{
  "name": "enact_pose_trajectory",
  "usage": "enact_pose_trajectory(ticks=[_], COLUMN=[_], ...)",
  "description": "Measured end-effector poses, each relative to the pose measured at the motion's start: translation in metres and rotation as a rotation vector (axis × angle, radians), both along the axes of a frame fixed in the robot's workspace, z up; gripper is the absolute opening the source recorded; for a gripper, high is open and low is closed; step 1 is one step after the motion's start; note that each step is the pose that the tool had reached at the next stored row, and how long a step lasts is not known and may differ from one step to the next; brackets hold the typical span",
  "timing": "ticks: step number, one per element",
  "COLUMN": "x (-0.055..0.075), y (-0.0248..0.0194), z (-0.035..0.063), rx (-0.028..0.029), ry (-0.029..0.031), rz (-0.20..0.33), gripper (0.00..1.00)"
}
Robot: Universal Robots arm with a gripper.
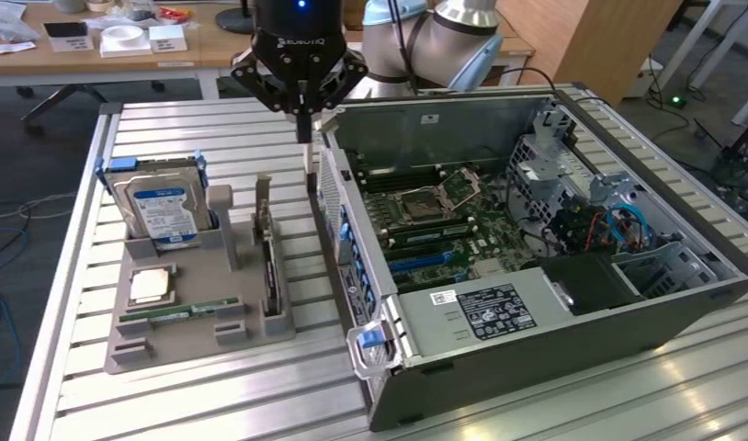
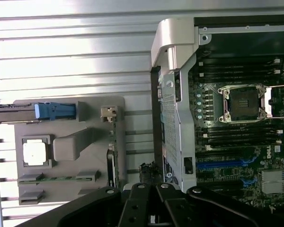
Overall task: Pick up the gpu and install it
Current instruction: 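Reach for the gpu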
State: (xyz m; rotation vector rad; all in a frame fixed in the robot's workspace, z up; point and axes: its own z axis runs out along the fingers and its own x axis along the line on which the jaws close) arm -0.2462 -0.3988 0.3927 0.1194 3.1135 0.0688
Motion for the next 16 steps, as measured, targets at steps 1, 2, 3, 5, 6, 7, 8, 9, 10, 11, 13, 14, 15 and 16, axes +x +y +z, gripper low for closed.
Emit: enact_pose_trajectory(ticks=[1, 2, 3, 5, 6, 7, 8, 9, 10, 11, 13, 14, 15, 16], x=[-0.0009, -0.0018, -0.0025, -0.0039, -0.0045, -0.005, -0.0053, -0.0055, -0.0056, -0.0056, -0.0058, -0.0062, -0.0067, -0.007], y=[0.0, 0.0, 0.0, 0.0, 0.0, 0.0, 0.0, 0.0, 0.0, 0.0, 0.0, 0.0, 0.0, 0.0], z=[0.0, 0.0, 0.0, 0.0, 0.0, 0.0, 0.0, -0.0001, -0.0001, 0.0, 0.0, 0.0, 0.0, 0.0], rx=[0.0, 0.0, 0.0, 0.0, 0.0, 0.0, 0.0001, 0.0001, 0.0001, 0.0, 0.0001, 0.0, 0.0, 0.0], ry=[0.0, 0.0, 0.0, 0.0, 0.0, 0.0, 0.0, 0.0, -0.0001, 0.0, 0.0, 0.0, 0.0, 0.0], rz=[0.0, 0.0, 0.0, 0.0, 0.0, 0.0, 0.0, 0.0, 0.0, 0.0, 0.0, 0.0, 0.0, 0.0], gripper=[0.11, 0.11, 0.11, 0.11, 0.11, 0.11, 0.11, 0.11, 0.11, 0.11, 0.11, 0.11, 0.11, 0.11])
